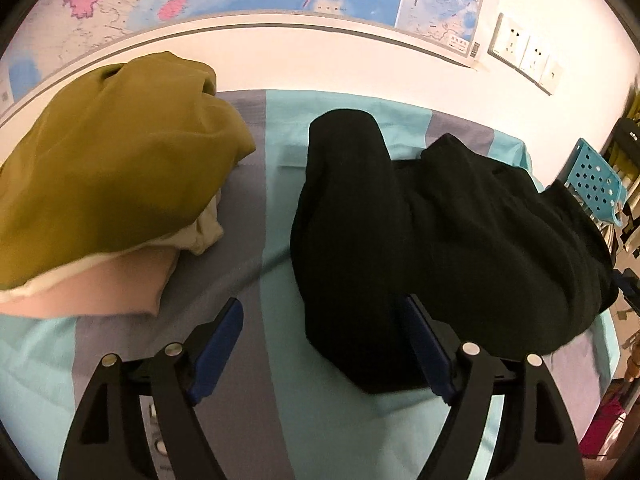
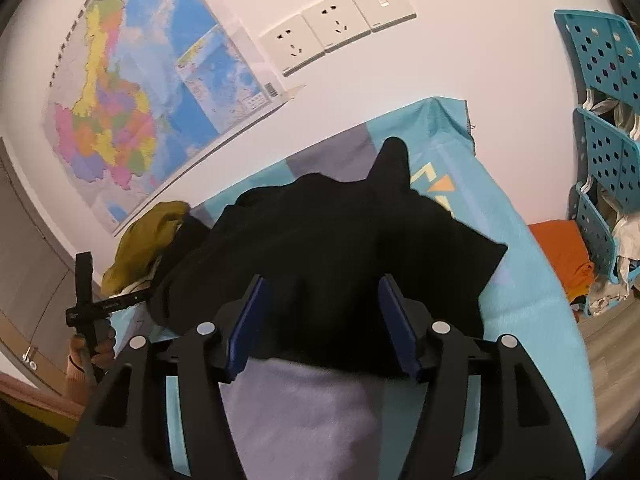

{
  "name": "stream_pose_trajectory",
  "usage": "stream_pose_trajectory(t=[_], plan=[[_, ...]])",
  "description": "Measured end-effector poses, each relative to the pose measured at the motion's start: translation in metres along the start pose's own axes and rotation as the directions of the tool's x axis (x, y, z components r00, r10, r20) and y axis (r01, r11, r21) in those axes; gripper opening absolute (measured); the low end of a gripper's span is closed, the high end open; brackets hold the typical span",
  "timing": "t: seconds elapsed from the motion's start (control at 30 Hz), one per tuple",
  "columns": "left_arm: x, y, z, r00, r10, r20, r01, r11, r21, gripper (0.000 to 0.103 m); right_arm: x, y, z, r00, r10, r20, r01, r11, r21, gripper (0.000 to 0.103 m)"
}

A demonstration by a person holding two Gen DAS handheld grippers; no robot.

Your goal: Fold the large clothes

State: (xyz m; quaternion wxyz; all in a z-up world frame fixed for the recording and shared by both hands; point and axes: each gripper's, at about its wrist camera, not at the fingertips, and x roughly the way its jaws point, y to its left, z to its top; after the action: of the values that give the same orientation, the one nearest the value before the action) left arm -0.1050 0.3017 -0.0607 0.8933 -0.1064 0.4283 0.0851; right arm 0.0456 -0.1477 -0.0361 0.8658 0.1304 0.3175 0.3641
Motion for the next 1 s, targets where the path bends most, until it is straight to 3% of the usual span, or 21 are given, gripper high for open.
stream_pose_trajectory(t=[0.43, 0.73, 0.77, 0.83, 0.87, 0.93, 1.0], plan=[[-0.010, -0.001, -0.030, 0.997, -0.072, -0.031, 0.072, 0.997, -0.015, 0.079, -0.002, 0.025, -0.030, 0.998, 0.054, -0.044, -0.055, 0.998, -0.005, 0.063], [-0.005, -0.002, -0.024, 0.998, -0.055, 0.012, 0.055, 0.998, 0.007, 0.079, 0.043, 0.102, -0.036, 0.988, 0.125, -0.094, -0.143, 0.966, -0.215, 0.060], [-0.004, -0.002, -0.022, 0.999, -0.045, 0.017, 0.045, 0.999, 0.007, 0.077, 0.053, 0.110, -0.037, 0.984, 0.135, -0.113, -0.158, 0.960, -0.229, 0.057], [0.002, -0.003, -0.018, 0.998, -0.058, 0.017, 0.057, 0.998, 0.021, 0.061, 0.074, 0.126, -0.039, 0.978, 0.149, -0.148, -0.184, 0.947, -0.263, 0.055], [0.004, -0.002, -0.017, 0.998, -0.058, 0.012, 0.058, 0.998, 0.021, 0.056, 0.086, 0.135, -0.041, 0.977, 0.136, -0.164, -0.180, 0.939, -0.293, 0.052], [0.016, -0.001, -0.014, 0.996, -0.083, -0.022, 0.083, 0.996, 0.011, 0.036, 0.103, 0.143, -0.045, 0.982, 0.056, -0.180, -0.118, 0.929, -0.351, 0.046], [0.018, 0.000, -0.013, 0.996, -0.087, -0.030, 0.087, 0.996, -0.001, 0.035, 0.104, 0.142, -0.044, 0.986, 0.017, -0.166, -0.076, 0.932, -0.355, 0.041]])
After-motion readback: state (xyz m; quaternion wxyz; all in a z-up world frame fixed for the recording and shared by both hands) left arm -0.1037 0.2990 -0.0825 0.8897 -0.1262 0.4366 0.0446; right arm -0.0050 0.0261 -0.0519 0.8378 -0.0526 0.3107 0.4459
